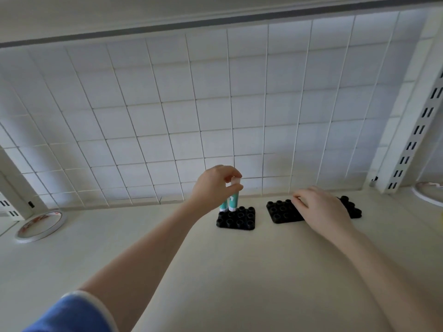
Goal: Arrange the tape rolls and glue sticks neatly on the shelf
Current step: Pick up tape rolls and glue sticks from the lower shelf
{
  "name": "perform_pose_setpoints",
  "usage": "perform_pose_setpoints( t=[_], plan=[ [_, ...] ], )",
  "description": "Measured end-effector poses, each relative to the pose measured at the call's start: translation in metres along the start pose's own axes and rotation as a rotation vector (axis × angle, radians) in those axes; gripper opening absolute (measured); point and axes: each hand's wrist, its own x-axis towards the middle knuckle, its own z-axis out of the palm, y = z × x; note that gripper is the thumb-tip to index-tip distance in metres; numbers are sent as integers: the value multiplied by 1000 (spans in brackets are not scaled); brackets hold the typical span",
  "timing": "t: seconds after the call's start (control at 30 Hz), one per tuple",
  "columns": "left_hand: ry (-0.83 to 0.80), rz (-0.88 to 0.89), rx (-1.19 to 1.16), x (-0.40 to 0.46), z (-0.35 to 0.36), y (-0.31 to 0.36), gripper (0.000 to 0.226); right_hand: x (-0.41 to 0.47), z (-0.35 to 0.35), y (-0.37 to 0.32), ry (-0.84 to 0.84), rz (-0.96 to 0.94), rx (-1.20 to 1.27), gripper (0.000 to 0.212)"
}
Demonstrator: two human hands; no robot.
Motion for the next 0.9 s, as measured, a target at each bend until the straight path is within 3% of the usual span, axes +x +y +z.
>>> perform_pose_setpoints(
  t=[0.53, 0.9],
  plan=[
    [-24, -47, -34, -8, -8, -1, 19, 0, 3, -7, -29, -3, -58, 30],
    [84, -25, 6, -11, 0, -1, 22, -3, 0, -2, -15, -24, -97, 29]
  ],
)
